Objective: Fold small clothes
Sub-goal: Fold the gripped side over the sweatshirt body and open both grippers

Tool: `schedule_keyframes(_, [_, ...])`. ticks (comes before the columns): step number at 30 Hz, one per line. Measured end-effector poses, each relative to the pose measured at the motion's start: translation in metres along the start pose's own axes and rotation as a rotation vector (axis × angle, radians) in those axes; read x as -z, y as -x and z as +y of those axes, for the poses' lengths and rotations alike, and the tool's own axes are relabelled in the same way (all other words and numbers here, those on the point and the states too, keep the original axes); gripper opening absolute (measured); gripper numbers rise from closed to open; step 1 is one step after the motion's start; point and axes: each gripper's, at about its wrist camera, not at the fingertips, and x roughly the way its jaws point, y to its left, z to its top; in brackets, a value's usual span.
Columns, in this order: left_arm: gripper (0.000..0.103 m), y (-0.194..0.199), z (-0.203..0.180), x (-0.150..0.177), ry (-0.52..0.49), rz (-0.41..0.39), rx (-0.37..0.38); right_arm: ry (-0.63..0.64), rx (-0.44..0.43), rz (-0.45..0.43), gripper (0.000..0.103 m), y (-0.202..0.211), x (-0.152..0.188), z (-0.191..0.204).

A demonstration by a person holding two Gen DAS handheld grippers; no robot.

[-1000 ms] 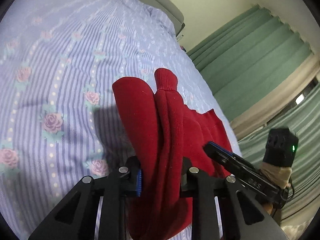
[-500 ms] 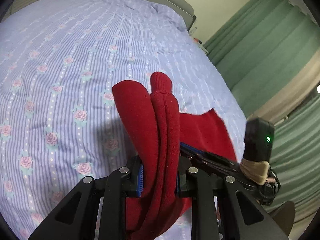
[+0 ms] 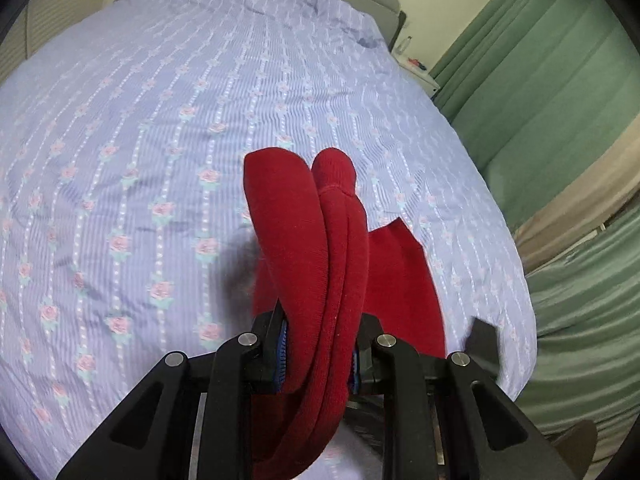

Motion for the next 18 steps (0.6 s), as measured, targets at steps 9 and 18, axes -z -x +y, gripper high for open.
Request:
schedule_keyframes(9, [0.024,-0.012,-0.064,0.0,-0.006,-0.03,-0.042,-0.119,-0.098,-0.083,0.021,0.03,-0.011,-0.053])
schedule_keyframes(18, [0.024,-0.071,-0.123,0.024,-0.065,-0.037,-0.121,-0.15,0.053,-0.146,0.021,0.101,-0.003,-0.122])
